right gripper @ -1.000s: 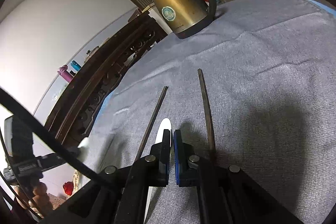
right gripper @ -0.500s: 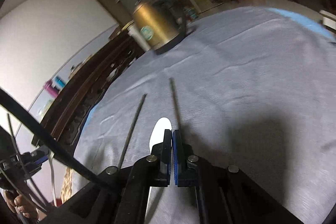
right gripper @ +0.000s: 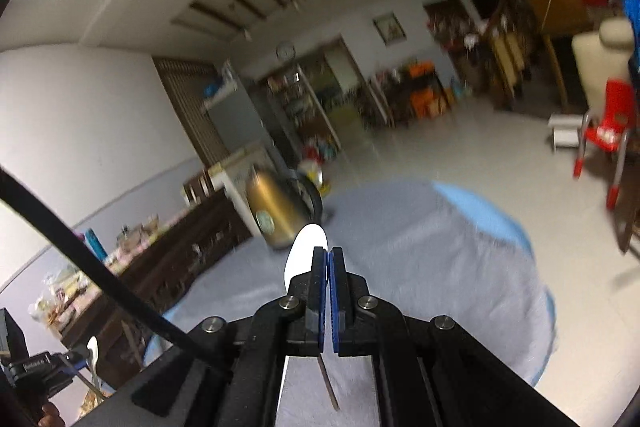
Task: Organize utensils
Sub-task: 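Lift both white spoons off the cloth with both tools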
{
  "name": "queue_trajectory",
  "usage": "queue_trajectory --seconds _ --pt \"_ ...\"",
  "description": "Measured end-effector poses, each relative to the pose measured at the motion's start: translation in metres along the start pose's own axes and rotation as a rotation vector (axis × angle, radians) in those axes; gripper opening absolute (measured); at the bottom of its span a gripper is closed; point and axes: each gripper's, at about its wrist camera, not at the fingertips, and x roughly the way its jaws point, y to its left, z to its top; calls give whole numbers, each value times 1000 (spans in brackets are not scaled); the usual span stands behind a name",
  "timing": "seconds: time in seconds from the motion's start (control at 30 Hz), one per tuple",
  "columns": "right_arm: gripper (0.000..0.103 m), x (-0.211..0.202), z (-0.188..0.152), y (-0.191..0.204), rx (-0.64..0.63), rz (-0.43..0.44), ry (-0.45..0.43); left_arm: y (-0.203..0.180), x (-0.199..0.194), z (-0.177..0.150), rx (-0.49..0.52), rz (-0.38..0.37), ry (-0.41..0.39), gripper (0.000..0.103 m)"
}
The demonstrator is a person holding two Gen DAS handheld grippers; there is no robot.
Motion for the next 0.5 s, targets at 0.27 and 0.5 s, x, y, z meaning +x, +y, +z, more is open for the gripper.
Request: queue_trajectory --seconds 0.27,0.5 --pt "2 -60 32 66 -84 54 -215 -36 -39 10 55 -90 -106 22" --pt "2 -76 12 125 -189 101 -258 -63 -44 5 98 -118 -130 22"
